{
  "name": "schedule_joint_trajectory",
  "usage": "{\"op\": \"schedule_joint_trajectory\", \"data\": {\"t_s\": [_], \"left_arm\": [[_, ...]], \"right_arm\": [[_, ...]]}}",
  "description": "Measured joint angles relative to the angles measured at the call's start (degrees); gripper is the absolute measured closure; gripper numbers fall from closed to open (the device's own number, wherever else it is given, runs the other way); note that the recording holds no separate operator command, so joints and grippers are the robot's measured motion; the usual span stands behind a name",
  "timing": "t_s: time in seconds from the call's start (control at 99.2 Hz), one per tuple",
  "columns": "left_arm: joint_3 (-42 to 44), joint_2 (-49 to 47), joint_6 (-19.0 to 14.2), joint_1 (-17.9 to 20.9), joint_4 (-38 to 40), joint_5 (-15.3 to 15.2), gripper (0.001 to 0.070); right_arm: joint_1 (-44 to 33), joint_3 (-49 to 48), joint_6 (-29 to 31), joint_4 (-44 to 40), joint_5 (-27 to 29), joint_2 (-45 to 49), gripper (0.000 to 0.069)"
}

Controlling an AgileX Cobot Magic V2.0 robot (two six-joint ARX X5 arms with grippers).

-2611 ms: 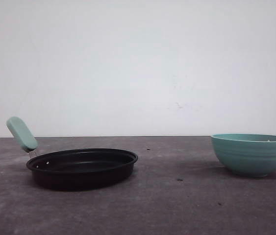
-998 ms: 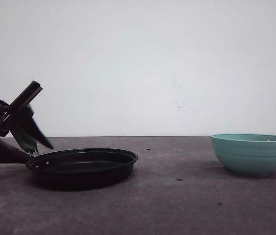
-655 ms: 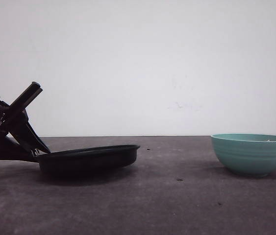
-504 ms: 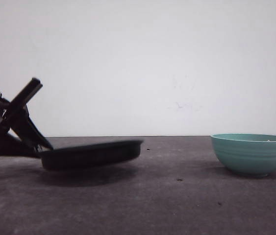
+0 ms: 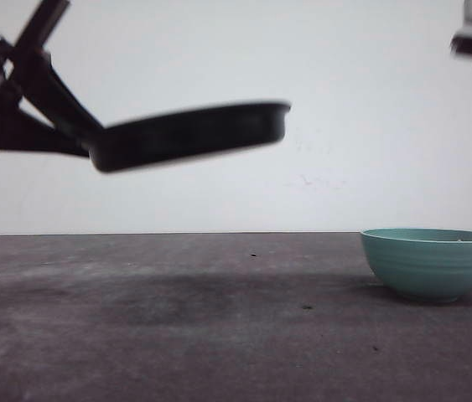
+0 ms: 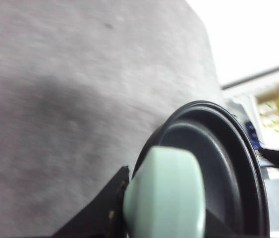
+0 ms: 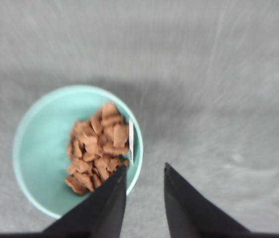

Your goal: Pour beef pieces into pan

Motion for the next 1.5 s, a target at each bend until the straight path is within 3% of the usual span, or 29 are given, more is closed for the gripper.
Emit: {"op": "schedule_joint_trajectory", "data": {"t_s": [0.262, 1.089, 1.27, 1.502], "left_arm": [[0.0, -5.9, 0.0, -1.1, -1.3, 0.0, 0.0657], [0.0, -6.1, 0.1, -1.1, -2.1, -0.7, 0.0657], [0.0, -6.1, 0.7, -1.1, -4.4, -0.8, 0.0657], [0.0, -6.1, 0.9, -1.1, -4.7, -0.8, 0.0657]], "right_arm": [[0.0, 0.0, 0.0, 3.0, -2.0, 8.8, 0.0560], [0.0, 0.0, 0.1, 7.9, -3.5, 19.9, 0.0565], [0.0, 0.0, 0.2, 8.6, -6.3, 21.4, 0.0661], [0.0, 0.0, 0.2, 9.9, -6.5, 20.3, 0.0672]]}}
